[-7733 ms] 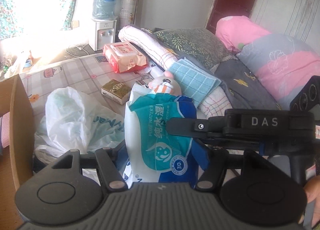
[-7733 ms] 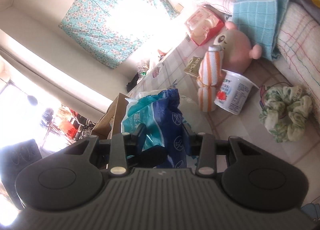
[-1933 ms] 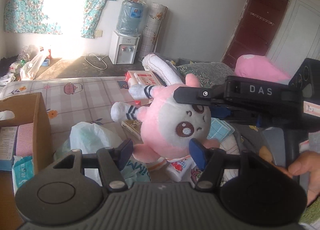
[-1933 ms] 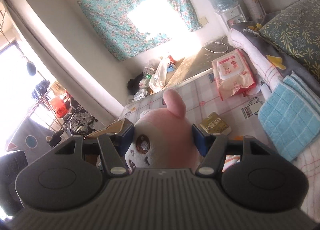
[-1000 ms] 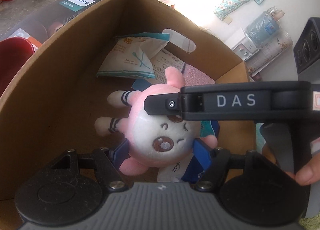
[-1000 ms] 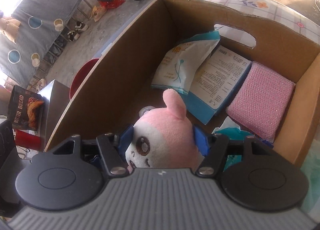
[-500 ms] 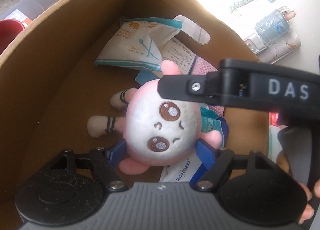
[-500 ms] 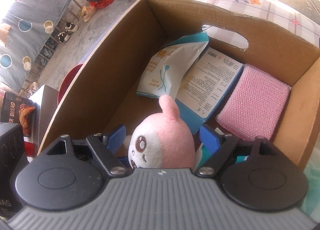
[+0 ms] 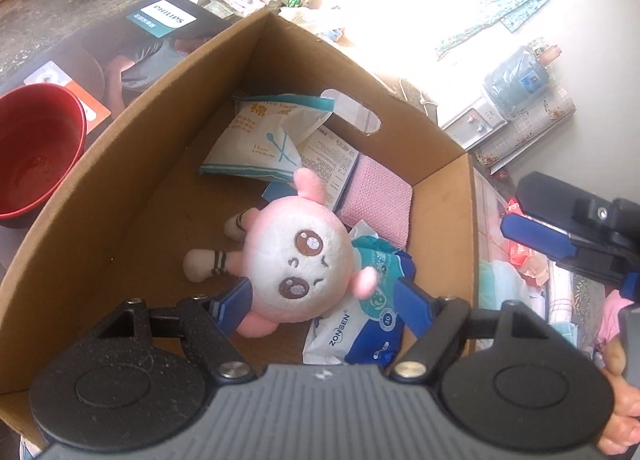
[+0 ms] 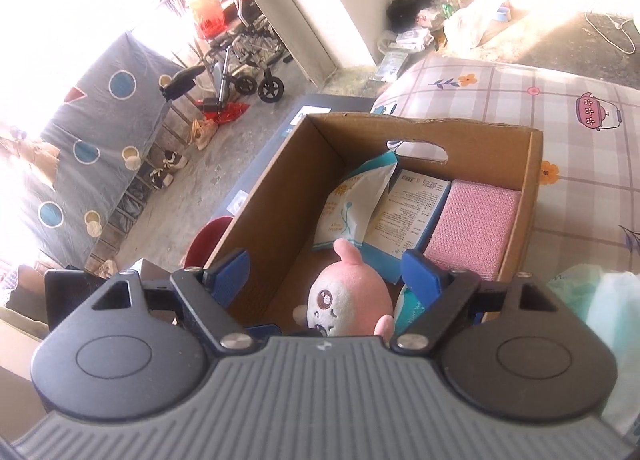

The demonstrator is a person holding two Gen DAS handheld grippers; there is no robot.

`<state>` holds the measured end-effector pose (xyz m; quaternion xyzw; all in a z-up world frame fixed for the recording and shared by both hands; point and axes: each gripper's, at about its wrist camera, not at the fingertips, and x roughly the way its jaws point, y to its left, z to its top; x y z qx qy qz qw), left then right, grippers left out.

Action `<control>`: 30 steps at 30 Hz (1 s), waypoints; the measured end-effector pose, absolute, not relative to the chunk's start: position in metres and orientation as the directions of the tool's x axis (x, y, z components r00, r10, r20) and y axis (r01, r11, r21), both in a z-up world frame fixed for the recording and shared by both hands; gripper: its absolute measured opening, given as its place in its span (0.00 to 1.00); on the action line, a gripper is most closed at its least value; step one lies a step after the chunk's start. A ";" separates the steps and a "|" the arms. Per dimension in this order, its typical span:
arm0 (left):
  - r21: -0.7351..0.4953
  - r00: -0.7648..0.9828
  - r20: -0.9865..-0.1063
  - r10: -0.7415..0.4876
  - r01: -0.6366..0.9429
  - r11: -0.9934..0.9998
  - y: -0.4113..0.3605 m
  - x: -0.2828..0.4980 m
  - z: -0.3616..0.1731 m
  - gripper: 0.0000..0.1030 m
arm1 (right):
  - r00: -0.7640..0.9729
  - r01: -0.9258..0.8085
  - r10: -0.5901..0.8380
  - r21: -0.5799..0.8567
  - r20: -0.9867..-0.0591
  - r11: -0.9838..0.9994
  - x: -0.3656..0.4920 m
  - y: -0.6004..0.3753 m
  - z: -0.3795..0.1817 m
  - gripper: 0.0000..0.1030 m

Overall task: Organize soft objects
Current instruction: 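Withdraw the open right tool from the box toward the bed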

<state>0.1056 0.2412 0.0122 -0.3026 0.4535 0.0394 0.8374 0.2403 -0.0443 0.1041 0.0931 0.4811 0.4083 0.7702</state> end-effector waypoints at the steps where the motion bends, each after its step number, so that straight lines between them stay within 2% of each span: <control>1: -0.462 0.598 -0.777 -0.199 -0.326 0.825 0.238 0.102 0.019 0.76 | 0.219 -0.538 0.725 0.539 -0.653 0.648 0.235 -0.056 0.109 0.81; 8: -0.395 0.672 -0.715 -0.191 -0.163 0.904 0.190 0.087 0.066 0.78 | 0.373 -0.509 0.718 0.517 -0.587 0.688 0.205 -0.159 0.135 0.84; 14: -0.388 0.662 -0.674 -0.328 0.061 0.920 0.100 0.100 0.077 0.79 | 0.516 -0.378 0.620 0.492 -0.591 0.784 0.190 -0.271 0.130 0.84; 19: -0.376 0.593 -0.676 -0.437 0.232 0.897 0.009 0.114 0.064 0.79 | 0.616 -0.213 0.485 0.461 -0.621 0.861 0.178 -0.371 0.111 0.84; 23: -0.411 0.517 -0.692 -0.503 0.291 0.864 -0.047 0.127 0.043 0.77 | 0.664 -0.098 0.382 0.431 -0.643 0.897 0.167 -0.436 0.092 0.84; 30: -0.384 0.453 -0.731 -0.510 0.345 0.856 -0.112 0.137 0.012 0.68 | 0.698 0.090 0.237 0.411 -0.676 0.907 0.175 -0.526 0.044 0.84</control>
